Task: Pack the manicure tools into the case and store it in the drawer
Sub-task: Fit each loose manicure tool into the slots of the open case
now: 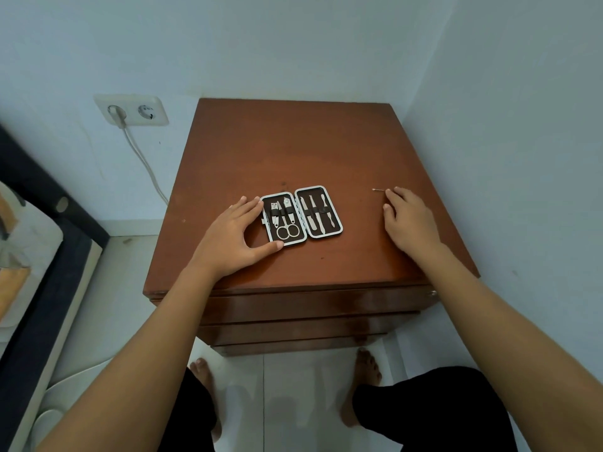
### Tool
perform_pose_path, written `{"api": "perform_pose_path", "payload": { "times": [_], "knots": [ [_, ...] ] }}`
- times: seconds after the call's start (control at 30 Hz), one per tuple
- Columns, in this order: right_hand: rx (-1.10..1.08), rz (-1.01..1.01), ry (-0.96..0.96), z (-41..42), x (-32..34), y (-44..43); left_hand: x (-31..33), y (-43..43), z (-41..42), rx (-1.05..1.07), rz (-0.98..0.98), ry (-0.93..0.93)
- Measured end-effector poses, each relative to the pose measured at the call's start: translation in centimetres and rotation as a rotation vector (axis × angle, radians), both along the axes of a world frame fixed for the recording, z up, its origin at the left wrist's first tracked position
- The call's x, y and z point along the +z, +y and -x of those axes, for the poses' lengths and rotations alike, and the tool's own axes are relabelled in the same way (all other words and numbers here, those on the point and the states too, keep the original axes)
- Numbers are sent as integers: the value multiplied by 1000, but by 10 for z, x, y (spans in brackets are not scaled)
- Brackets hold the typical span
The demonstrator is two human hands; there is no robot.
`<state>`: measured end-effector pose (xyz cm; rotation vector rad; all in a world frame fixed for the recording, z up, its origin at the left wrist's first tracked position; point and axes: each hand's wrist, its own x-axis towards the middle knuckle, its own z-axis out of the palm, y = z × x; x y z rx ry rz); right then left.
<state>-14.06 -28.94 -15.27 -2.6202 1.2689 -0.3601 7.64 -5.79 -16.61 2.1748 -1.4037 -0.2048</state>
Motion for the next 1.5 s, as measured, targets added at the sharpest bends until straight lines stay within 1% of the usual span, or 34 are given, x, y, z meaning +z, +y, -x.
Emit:
{"api": "perform_pose_path", "payload": {
  "times": [0.1,0.17,0.33,0.43,0.5,0.63,0.7,0.8,0.87,0.93,1.03,1.1,1.17,1.23,1.5],
  "knots": [
    [16,83,-95,7,-3,20,0,0,0,1,-8,8],
    [13,89,-153,11,-5,28,0,0,1,4,-13,8],
    [-6,-58,-280,14,0,27,1,1,1,7,-21,5],
    [-61,-153,-346,13,3,20,1,0,1,8,-26,-3],
    [-112,-190,-347,10,5,16,1,0,1,6,-24,-5],
    [-172,-238,-279,1,8,12,0,0,0,4,-19,-2],
    [-183,-230,-222,-3,9,13,0,-1,1,3,-19,-7],
    [-188,-191,-83,-7,8,20,-1,0,0,2,-9,-7],
    [-186,-194,-53,-9,9,25,-2,1,0,2,4,3],
    [-151,-236,-112,-11,11,32,-2,1,0,0,2,2],
    [-59,-343,-317,-15,12,51,0,0,0,-4,-5,-1],
    [2,-374,-430,-20,14,66,0,0,0,-4,-11,-2],
    [63,-352,-445,-25,12,76,-1,0,-1,0,-12,-4],
    [96,-329,-419,-29,9,82,-1,0,0,-1,-11,-7],
    [59,-244,-389,-33,5,90,0,0,1,-2,-19,-5]
  ]
}}
